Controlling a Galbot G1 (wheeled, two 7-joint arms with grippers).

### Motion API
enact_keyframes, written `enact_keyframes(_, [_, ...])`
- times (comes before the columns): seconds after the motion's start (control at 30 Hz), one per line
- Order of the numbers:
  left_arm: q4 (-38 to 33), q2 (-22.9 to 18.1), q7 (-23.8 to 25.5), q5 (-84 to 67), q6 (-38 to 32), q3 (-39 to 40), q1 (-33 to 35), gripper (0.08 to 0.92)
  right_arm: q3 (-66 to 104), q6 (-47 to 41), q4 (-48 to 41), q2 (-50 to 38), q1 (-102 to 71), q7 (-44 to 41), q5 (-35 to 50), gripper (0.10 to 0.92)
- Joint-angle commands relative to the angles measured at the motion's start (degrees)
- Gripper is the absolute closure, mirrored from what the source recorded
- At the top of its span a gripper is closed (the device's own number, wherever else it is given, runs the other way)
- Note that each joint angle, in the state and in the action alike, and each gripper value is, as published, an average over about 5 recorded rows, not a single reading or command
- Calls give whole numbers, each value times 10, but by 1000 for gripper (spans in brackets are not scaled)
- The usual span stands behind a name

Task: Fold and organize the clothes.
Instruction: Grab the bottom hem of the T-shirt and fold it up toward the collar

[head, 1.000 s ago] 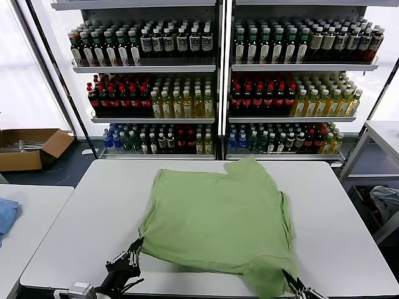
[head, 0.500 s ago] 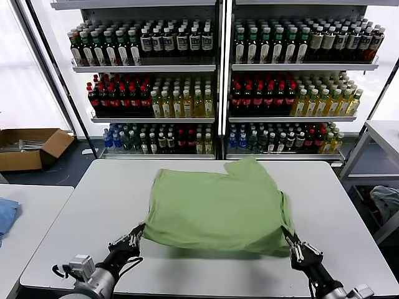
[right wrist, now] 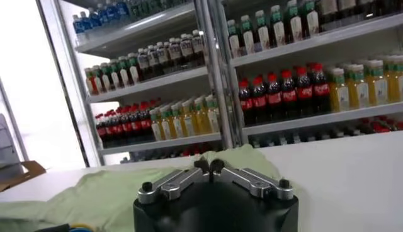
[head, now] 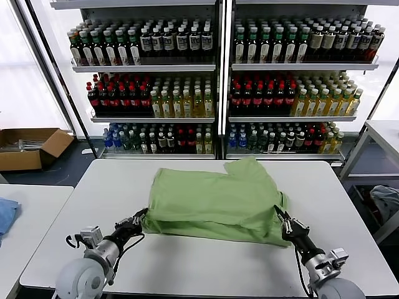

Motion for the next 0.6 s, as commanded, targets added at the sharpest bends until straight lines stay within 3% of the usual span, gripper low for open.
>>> enact_keyframes(0.03, [83, 2, 0, -12, 5, -2, -55, 856, -32, -19, -52, -3, 63, 6, -18, 765])
enact_keyframes(0.33, [31, -5, 4, 8, -13, -36, 12, 596, 23, -43, 25, -17, 0, 38, -26, 505])
enact_keyframes(0.6, [13, -27, 15, 28, -20, -24, 66, 363, 51, -76, 127, -7, -118, 59, -102, 281])
